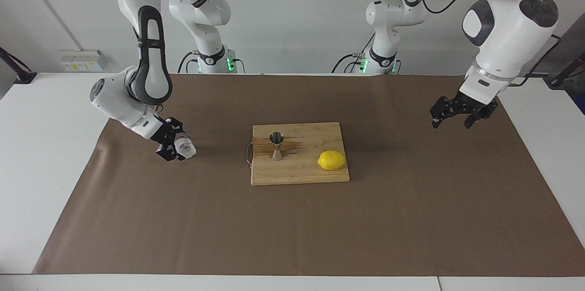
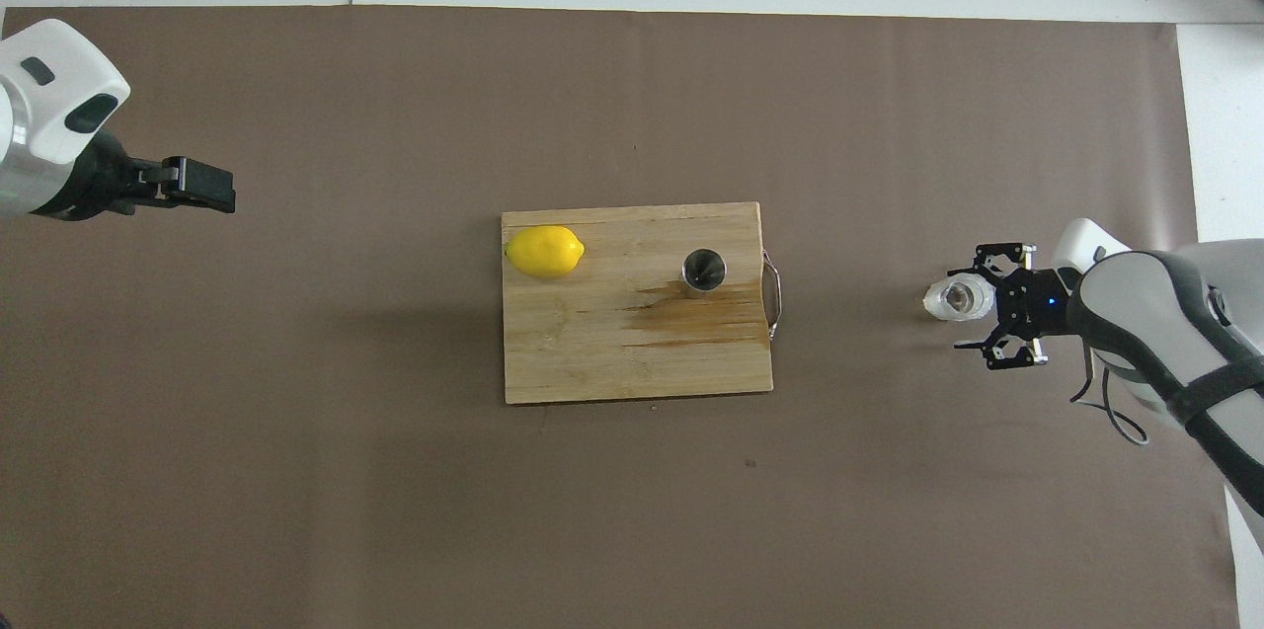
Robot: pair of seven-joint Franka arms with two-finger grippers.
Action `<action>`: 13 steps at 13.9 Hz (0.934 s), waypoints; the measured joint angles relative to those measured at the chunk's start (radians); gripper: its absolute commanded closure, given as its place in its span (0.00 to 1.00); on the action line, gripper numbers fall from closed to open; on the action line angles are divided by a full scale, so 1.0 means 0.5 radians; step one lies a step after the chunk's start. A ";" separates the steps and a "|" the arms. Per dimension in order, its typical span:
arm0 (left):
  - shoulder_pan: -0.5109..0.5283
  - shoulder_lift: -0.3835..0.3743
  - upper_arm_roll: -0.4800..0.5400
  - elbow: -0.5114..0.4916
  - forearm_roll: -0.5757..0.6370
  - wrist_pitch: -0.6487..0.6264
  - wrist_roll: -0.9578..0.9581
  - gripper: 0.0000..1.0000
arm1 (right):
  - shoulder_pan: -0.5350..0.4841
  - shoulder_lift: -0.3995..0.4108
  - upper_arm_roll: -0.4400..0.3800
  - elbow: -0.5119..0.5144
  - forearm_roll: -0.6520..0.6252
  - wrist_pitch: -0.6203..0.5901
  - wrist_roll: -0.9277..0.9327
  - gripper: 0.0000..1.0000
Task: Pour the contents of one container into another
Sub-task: 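Grasp the clear glass cup with the right gripper while the left withdraws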
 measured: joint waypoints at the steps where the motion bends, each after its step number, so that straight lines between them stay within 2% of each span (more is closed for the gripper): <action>1: -0.001 -0.041 -0.010 0.005 0.018 -0.057 0.003 0.00 | 0.000 0.000 0.000 0.002 0.007 0.000 0.000 0.71; 2: -0.002 -0.078 -0.020 0.015 0.026 -0.126 0.005 0.00 | 0.000 0.000 0.001 0.003 0.028 0.000 0.000 0.86; 3: -0.002 -0.111 -0.027 0.026 0.028 -0.189 0.007 0.00 | 0.000 0.000 0.002 0.003 0.057 0.000 0.000 0.93; 4: -0.003 -0.139 -0.034 0.028 0.029 -0.239 0.010 0.00 | 0.000 0.000 0.002 0.004 0.070 0.000 0.000 0.93; 5: -0.005 -0.162 -0.045 0.029 0.029 -0.272 0.011 0.00 | 0.000 0.000 0.002 0.005 0.074 0.000 0.000 1.00; 9: -0.016 -0.210 -0.058 0.030 0.029 -0.285 0.011 0.00 | 0.003 -0.006 0.021 0.046 0.135 -0.002 0.039 1.00; 13: -0.017 -0.210 -0.057 0.030 0.029 -0.285 0.011 0.00 | 0.127 -0.109 0.034 0.120 0.137 -0.014 0.334 1.00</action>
